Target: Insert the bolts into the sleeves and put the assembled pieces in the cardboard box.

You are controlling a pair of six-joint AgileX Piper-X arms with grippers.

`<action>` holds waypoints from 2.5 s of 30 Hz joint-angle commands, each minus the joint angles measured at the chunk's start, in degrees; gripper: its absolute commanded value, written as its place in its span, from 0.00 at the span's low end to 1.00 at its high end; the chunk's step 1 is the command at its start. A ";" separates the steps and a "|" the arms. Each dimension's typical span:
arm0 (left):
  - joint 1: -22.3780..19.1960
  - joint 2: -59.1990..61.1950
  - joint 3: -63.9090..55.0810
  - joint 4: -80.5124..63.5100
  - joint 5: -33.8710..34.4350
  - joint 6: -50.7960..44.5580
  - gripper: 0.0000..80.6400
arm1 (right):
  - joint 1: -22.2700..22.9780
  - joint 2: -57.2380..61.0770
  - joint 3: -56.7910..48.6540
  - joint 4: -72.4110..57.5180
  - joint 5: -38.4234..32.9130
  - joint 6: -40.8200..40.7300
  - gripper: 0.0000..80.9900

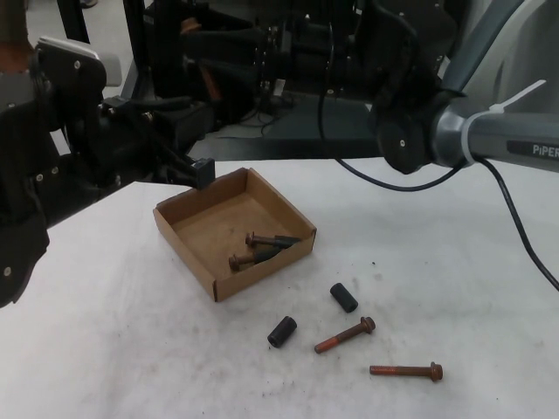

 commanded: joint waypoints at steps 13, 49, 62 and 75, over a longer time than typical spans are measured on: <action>0.16 -0.62 -0.72 -1.19 -0.21 -0.26 0.01 | 0.93 -0.34 0.04 -0.26 0.05 -0.69 0.00; 4.82 -0.62 -0.72 -5.85 -0.40 -10.95 0.01 | 2.79 -0.34 1.76 -0.26 -0.25 -1.60 0.00; 4.82 -0.62 -0.72 -5.85 -0.01 -10.95 0.01 | 2.79 -0.34 1.76 0.30 -1.26 -1.58 0.00; 4.82 -0.62 -0.72 -5.85 -0.01 -10.95 0.01 | 2.79 -0.34 1.76 2.75 2.28 0.11 0.74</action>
